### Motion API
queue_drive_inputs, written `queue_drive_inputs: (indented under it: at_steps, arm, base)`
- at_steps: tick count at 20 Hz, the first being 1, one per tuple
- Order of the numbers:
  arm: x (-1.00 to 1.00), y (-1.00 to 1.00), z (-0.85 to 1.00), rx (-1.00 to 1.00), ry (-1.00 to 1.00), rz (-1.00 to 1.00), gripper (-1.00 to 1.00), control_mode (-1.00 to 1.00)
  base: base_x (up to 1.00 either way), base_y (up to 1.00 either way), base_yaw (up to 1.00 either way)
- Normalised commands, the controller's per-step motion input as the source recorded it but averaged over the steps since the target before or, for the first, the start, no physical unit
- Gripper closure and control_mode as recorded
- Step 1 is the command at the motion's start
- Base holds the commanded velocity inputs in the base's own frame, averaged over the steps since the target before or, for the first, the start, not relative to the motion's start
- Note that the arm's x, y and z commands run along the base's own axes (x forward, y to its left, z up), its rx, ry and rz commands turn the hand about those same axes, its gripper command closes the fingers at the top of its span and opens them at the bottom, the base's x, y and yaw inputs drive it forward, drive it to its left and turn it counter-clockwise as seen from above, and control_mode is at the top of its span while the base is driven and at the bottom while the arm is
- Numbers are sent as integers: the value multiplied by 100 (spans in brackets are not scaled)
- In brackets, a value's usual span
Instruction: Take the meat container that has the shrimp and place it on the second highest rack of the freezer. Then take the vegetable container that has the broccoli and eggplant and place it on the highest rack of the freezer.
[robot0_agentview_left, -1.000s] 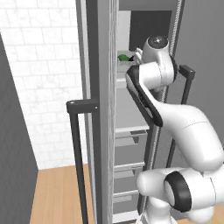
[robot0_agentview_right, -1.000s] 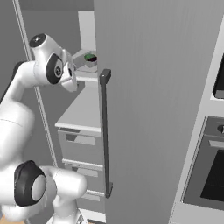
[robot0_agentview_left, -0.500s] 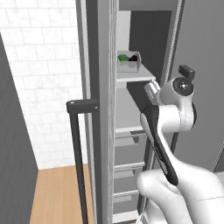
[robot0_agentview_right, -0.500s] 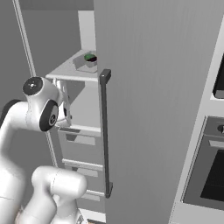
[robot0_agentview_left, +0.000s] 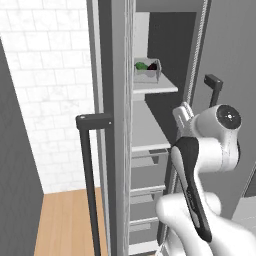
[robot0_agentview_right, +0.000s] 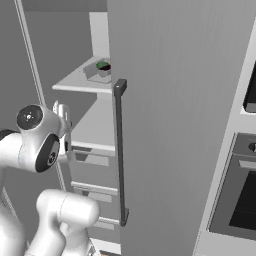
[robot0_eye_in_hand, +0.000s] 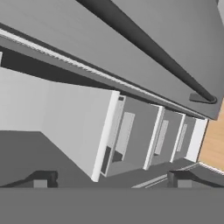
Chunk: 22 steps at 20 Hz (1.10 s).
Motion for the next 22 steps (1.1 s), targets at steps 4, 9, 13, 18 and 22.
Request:
queue_drive_inputs:
  at_steps: [4, 9, 13, 18, 22]
  arm:
    - [-52, -30, 9, 2, 0, -12, -100, -100]
    - [-12, -14, 0, 1, 1, -4, -100, 100]
    - [0, 0, 0, 0, 0, 0, -100, 100]
    - [0, 0, 0, 0, 0, 0, -100, 100]
    - [0, 0, 0, 0, 0, 0, -100, 100]
  base:
    - [0, 0, 0]
    - [-22, -78, -11]
    - [-3, -100, -14]
    - [23, -100, -6]
    - [21, -100, 4]
